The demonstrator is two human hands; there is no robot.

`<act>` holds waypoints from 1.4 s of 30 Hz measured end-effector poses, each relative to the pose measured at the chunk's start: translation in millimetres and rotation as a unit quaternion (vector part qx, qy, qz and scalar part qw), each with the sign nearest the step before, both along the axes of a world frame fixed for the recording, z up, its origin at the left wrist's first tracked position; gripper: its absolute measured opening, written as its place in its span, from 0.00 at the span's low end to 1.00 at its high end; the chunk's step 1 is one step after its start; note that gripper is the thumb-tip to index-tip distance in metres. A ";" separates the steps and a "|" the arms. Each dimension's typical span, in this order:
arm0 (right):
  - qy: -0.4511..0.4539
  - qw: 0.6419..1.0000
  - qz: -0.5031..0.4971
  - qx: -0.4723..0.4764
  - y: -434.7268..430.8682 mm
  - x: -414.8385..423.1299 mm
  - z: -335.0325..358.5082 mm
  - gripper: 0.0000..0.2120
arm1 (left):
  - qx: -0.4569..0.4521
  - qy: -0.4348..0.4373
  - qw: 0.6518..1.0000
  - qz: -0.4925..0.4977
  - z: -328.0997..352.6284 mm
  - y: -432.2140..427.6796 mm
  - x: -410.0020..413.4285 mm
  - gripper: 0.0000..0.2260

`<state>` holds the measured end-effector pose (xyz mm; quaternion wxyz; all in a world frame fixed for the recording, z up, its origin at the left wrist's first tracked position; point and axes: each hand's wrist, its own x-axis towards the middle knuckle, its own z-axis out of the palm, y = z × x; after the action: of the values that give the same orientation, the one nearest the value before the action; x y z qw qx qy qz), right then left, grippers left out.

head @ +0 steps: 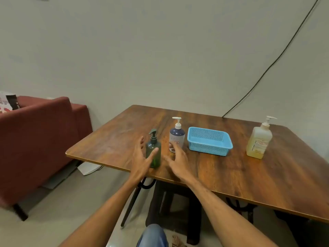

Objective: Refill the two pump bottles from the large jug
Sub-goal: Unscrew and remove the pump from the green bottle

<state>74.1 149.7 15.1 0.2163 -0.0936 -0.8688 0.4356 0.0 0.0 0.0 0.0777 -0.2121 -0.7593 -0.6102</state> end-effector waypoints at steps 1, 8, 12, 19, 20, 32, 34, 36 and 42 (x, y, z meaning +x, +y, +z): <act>-0.020 1.000 0.011 -0.008 -1.2 -4.7 -1.1 0.32 | 0.004 -0.002 1.000 -0.024 1.0 0.9 -3.8 0.39; -0.042 0.994 0.069 -0.071 -7.8 -26.6 -8.4 0.33 | -0.005 0.012 0.997 -0.075 1.3 13.0 -14.2 0.30; -0.017 0.992 0.058 -0.107 7.2 -21.7 0.1 0.30 | 0.022 0.039 0.996 -0.080 13.1 31.2 -8.9 0.26; 0.021 0.989 0.019 -0.147 64.7 21.8 10.8 0.29 | 0.013 0.013 0.987 -0.160 28.4 88.2 17.9 0.28; 0.021 0.987 0.013 -0.157 72.2 29.1 10.4 0.29 | 0.015 0.002 0.984 -0.175 29.4 97.3 23.1 0.28; 0.005 0.992 -0.038 -0.117 121.4 60.6 -8.4 0.32 | -0.004 -0.011 0.973 -0.231 17.9 149.7 49.3 0.23; 0.005 0.992 -0.037 -0.121 123.5 61.8 -10.0 0.32 | -0.012 -0.017 0.971 -0.239 18.8 151.0 48.6 0.26; 0.006 0.991 -0.032 -0.129 124.5 62.8 -10.2 0.33 | -0.008 -0.035 0.970 -0.240 22.9 152.3 47.6 0.28; 0.010 0.992 -0.033 -0.124 121.9 60.2 -14.3 0.33 | 0.058 -0.062 0.953 -0.291 39.0 159.4 37.8 0.19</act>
<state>134.3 271.7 0.8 0.2265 -0.1439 -0.8023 0.5332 37.8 159.4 39.0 -0.1386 -0.3803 -0.6311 -0.6617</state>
